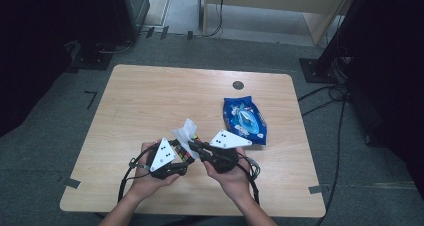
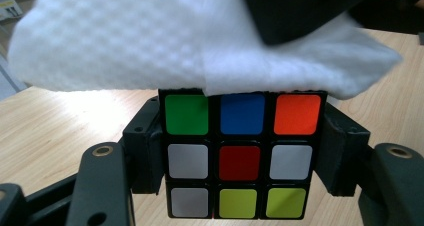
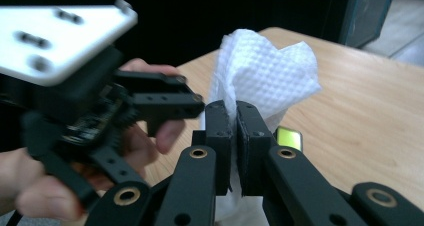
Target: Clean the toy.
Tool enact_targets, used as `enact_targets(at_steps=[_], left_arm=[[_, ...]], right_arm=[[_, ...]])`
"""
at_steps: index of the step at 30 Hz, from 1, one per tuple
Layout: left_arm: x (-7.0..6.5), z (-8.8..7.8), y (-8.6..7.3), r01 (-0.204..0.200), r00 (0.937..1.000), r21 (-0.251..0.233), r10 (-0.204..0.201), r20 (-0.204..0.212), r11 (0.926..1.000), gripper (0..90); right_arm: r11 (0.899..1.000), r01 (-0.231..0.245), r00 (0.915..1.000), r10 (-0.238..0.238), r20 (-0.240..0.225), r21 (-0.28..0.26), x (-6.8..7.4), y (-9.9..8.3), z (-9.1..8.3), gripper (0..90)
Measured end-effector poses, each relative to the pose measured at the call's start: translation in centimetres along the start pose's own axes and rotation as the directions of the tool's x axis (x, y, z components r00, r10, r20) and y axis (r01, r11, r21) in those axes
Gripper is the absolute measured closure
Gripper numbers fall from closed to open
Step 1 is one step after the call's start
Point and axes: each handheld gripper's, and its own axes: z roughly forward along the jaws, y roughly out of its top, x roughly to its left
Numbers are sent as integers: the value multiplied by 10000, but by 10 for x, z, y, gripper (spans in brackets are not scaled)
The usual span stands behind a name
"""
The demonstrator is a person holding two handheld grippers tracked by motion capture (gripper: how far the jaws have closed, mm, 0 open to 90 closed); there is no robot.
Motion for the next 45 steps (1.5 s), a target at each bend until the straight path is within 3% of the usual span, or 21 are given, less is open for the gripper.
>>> enact_targets(at_steps=[3,11,19,25,27,30,35,40,43,45], left_arm=[[0,1,-1,-41,10000,97,41,-46,9999,343],[1,-1,0,-6,10000,33,6,-33,10000,343],[7,-6,2,230,9997,-210,-232,-55,9995,343],[13,-8,1,442,9989,-205,-446,-167,9988,343],[13,-7,0,467,9987,-168,-470,-198,9988,343],[15,-7,0,564,9981,-164,-568,-255,9983,343],[21,-10,0,864,9949,-196,-873,-497,9961,343],[32,-15,1,1466,9863,-344,-1488,-709,9886,343],[33,-16,1,1621,9834,-372,-1646,-768,9861,343],[33,-16,2,1733,9816,-391,-1758,-746,9841,343]], right_arm=[[9998,-190,9998,189,39,60,-8,-5,3,864],[9992,-353,9956,335,877,189,-28,-12,2,865],[9954,-739,9814,615,1821,617,-52,-25,3,865],[9895,-1106,9716,878,2198,936,-65,-35,7,859],[9860,-1215,9710,942,2198,1143,-68,-38,10,823],[9823,-1352,9706,1050,2166,1296,-71,-41,12,687],[9846,-1325,9799,1128,1648,1139,-70,-42,15,519],[9790,-1419,9898,1381,361,1461,-63,-46,27,366],[9770,-1628,9840,1710,-499,1377,-53,-47,35,302],[9797,-1549,9818,1670,-902,1273,-44,-46,40,280]])
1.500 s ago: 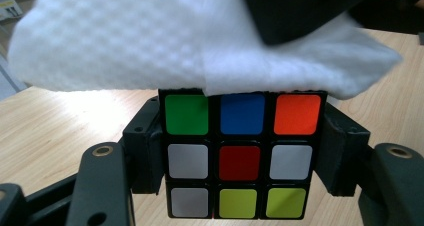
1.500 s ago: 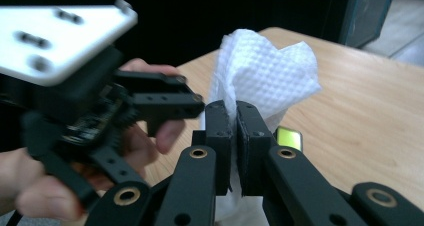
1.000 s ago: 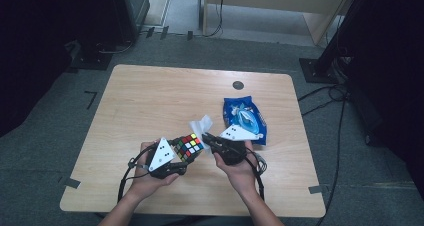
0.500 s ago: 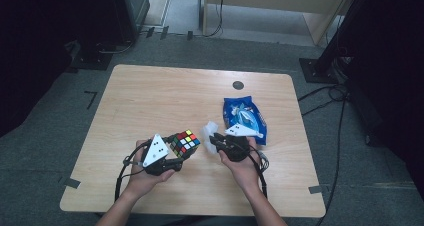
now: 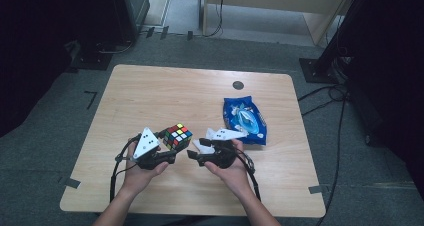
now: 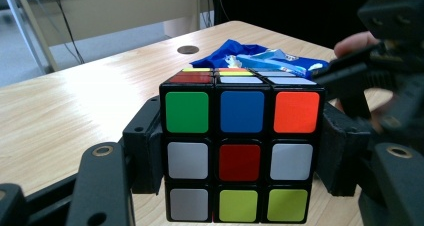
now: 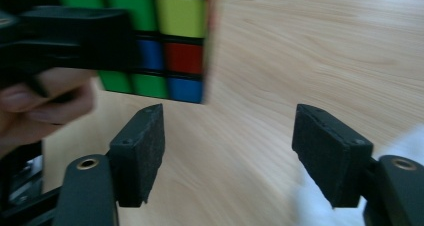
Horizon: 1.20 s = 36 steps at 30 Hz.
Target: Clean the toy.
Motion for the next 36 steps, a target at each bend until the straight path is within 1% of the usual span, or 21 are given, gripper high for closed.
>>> enact_targets(at_steps=[2,3,4,6,7,9,11,13,16,19,21,22,24,27,29,30,31,32,33,35,36], left_arm=[[-2,1,1,43,10000,-14,-43,-16,10000,343],[-3,1,1,68,10000,-19,-68,-25,10000,343],[-4,1,1,109,9999,-27,-109,-21,9999,343],[-5,1,2,130,9999,-38,-130,-10,9999,343],[-6,2,2,177,9998,-29,-177,-5,9998,343],[-7,3,2,191,9998,-26,-191,29,9998,343],[-9,4,2,173,9998,25,-174,73,9998,343],[-9,4,1,163,9999,20,-163,33,9999,343],[-8,4,1,212,9997,34,-212,72,9998,343],[-8,5,1,218,9997,146,-220,134,9997,342],[-7,6,1,237,9995,218,-241,183,9995,341],[-7,6,1,313,9992,245,-319,241,9992,341],[-6,6,1,449,9984,318,-460,330,9985,339],[-6,7,3,539,9977,393,-555,395,9978,337],[-6,6,4,630,9968,439,-651,463,9970,334],[-5,6,4,671,9962,456,-695,519,9967,332],[-5,6,5,687,9959,459,-712,553,9966,330],[-5,6,5,718,9955,506,-747,581,9961,329],[-5,7,6,768,9949,545,-801,609,9956,328],[-4,7,6,850,9935,622,-893,702,9944,327],[-3,8,5,902,9928,735,-955,724,9932,327]], right_arm=[[9995,276,9996,-277,-29,-183,10,0,4,273],[9985,416,9991,-415,40,-357,16,0,5,273],[9980,440,9990,-435,106,-464,19,-1,5,273],[9969,383,9993,-383,3,-684,24,0,6,268],[9966,293,9995,-301,-87,-766,25,0,6,271],[9970,176,9997,-188,-152,-748,28,-1,8,284],[9968,186,9998,-189,-29,-776,30,-3,11,306],[9963,175,9998,-164,137,-837,30,-4,12,325],[9961,137,9999,-127,111,-869,30,-4,12,328],[9954,602,9978,-579,327,-742,30,-4,12,330],[9934,961,9943,-929,517,-622,30,-3,11,330],[9915,1171,9915,-1135,632,-564,30,-3,11,330],[9858,1600,9843,-1555,833,-513,30,-3,9,330],[9779,2025,9751,-1966,1025,-510,31,-4,8,331],[9668,2507,9624,-2435,1200,-488,32,-4,7,331],[9605,2746,9550,-2669,1297,-456,32,-4,6,330],[9508,3069,9441,-2986,1397,-417,33,-4,5,331],[9450,3248,9374,-3162,1456,-391,34,-4,5,331],[9329,3588,9234,-3496,1582,-324,36,-4,4,331],[9148,4034,9030,-3943,1709,-207,38,-5,4,331],[9044,4264,8913,-4173,1773,-148,39,-5,4,331]])
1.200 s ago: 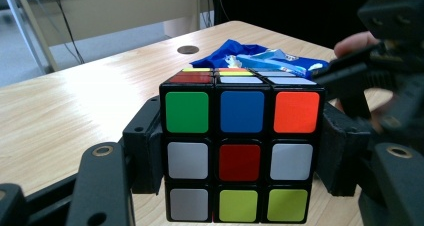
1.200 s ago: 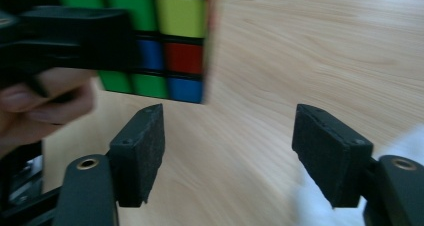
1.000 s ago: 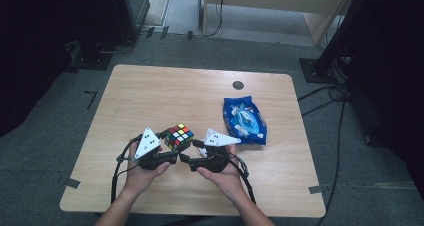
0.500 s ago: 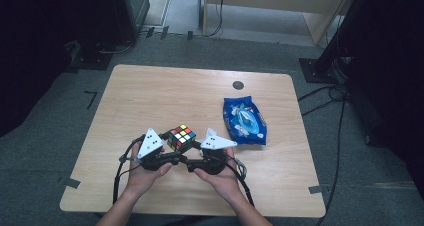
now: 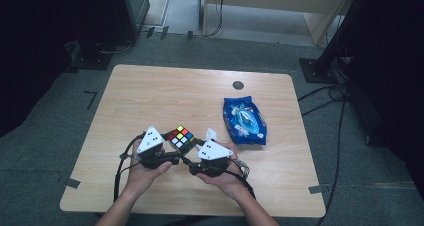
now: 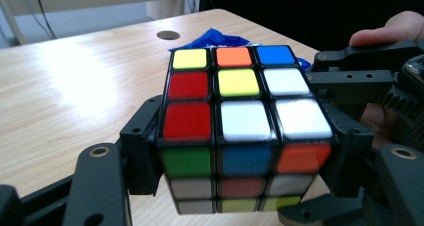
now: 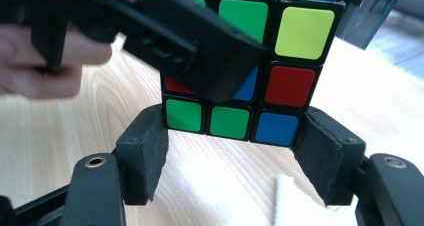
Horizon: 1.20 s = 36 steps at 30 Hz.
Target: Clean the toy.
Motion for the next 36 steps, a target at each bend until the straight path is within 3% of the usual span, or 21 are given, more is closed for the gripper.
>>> enact_targets(at_steps=[4,7,12,13,15,16,17,18,20,21,24,27,29,33,34,36], left_arm=[[3,1,-1,252,9996,228,-255,156,9994,332],[2,0,0,112,9999,138,-113,77,9998,338],[4,-4,0,174,9994,-204,-180,-287,9996,340],[5,-5,1,241,9991,-271,-250,-343,9993,340],[7,-8,1,315,9987,-420,-331,-394,9986,340],[8,-9,1,343,9984,-472,-363,-427,9983,340],[9,-9,2,410,9979,-534,-436,-470,9977,340],[9,-10,2,451,9975,-603,-482,-520,9972,340],[9,-10,2,521,9964,-696,-565,-628,9962,340],[9,-10,1,557,9960,-708,-604,-663,9959,339],[10,-10,1,547,9960,-708,-594,-662,9960,340],[9,-10,1,546,9964,-716,-590,-604,9959,339],[8,-9,0,510,9972,-703,-546,-512,9962,339],[3,-4,-1,365,9986,-550,-385,-352,9978,339],[3,-4,-2,364,9988,-570,-382,-293,9977,339],[2,-3,-2,411,9990,-604,-422,-174,9973,339]], right_arm=[[9957,892,9951,-902,415,243,4,-1,1,331],[9912,1307,9894,-1319,606,233,5,-1,1,330],[9996,284,9990,-286,346,83,1,-3,4,349],[9998,54,9997,-58,237,175,-1,-5,4,376],[9984,-318,9986,297,442,464,-5,-10,7,439],[9949,-767,9961,736,477,658,-9,-12,8,472],[9889,-1333,9906,1309,386,661,-14,-15,8,519],[9780,-2030,9791,2024,172,481,-19,-17,7,544],[9410,-3384,9391,3379,-621,18,-26,-19,4,552],[9308,-3653,9276,3631,-886,-102,-27,-19,4,544],[9161,-4005,9091,3946,-1332,-197,-26,-15,3,538],[9016,-4315,8985,4266,-1033,-298,-25,-12,1,680],[8774,-4796,8746,4767,-887,-134,-28,-13,1,761],[8253,-5647,8173,5603,-1346,62,-34,-17,3,836],[8175,-5758,8088,5705,-1431,46,-34,-17,2,849],[8158,-5782,8069,5733,-1423,84,-35,-17,1,851]])
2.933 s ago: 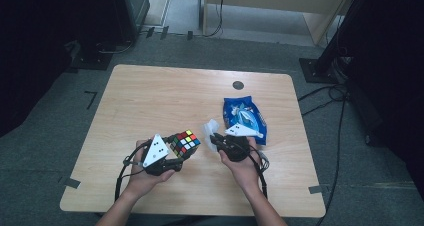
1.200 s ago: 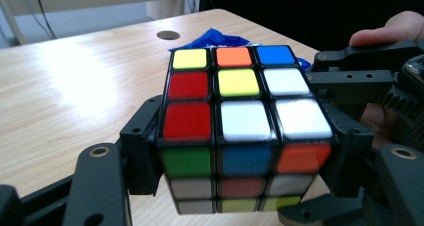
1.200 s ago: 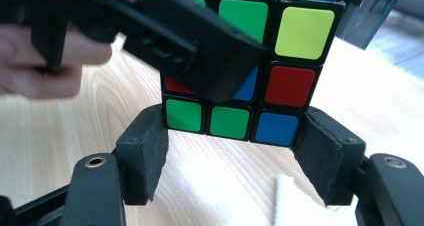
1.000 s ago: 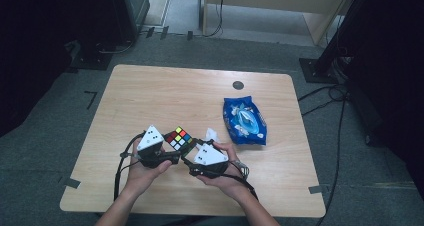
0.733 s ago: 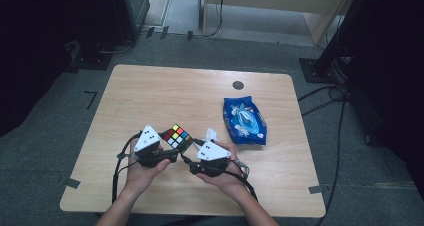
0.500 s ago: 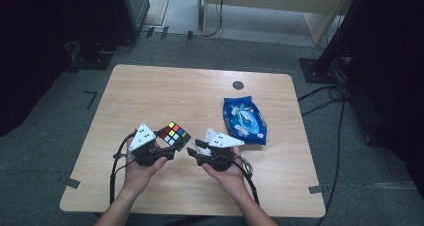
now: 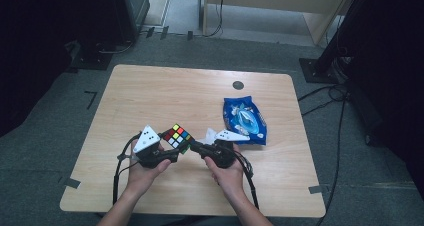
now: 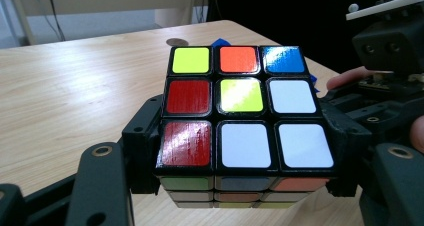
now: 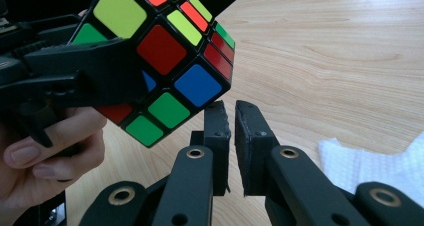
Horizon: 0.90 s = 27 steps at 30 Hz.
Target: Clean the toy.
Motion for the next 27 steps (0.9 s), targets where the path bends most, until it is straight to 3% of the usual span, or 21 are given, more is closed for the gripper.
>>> enact_targets(at_steps=[6,10,15,20,22,24,26,27], left_arm=[[2,0,0,97,9992,63,-99,392,9999,337],[0,1,-1,-159,9985,211,148,522,9997,332],[-2,2,-1,-309,9972,297,288,690,9991,325],[-3,2,-1,-461,9965,347,435,718,9983,324],[-5,1,-1,-763,9960,232,751,475,9968,326],[-4,-1,0,-780,9964,94,776,347,9969,336],[-1,-4,1,-740,9969,11,739,269,9973,337],[1,-5,1,-704,9972,-21,705,242,9975,337]], right_arm=[[9994,-84,10000,83,-21,-351,2,1,-6,882],[9970,202,9998,-197,77,-749,3,4,-13,900],[9866,1250,9915,-1204,495,-1051,10,8,-19,900],[9663,2342,9700,-2248,931,-1071,16,10,-22,898],[9612,2589,9619,-2475,1162,-955,16,11,-23,815],[9575,2765,9529,-2621,1527,-817,14,14,-24,676],[9601,2725,9542,-2611,1462,-635,10,17,-25,607],[9578,2849,9474,-2754,1632,-374,8,17,-24,576]])
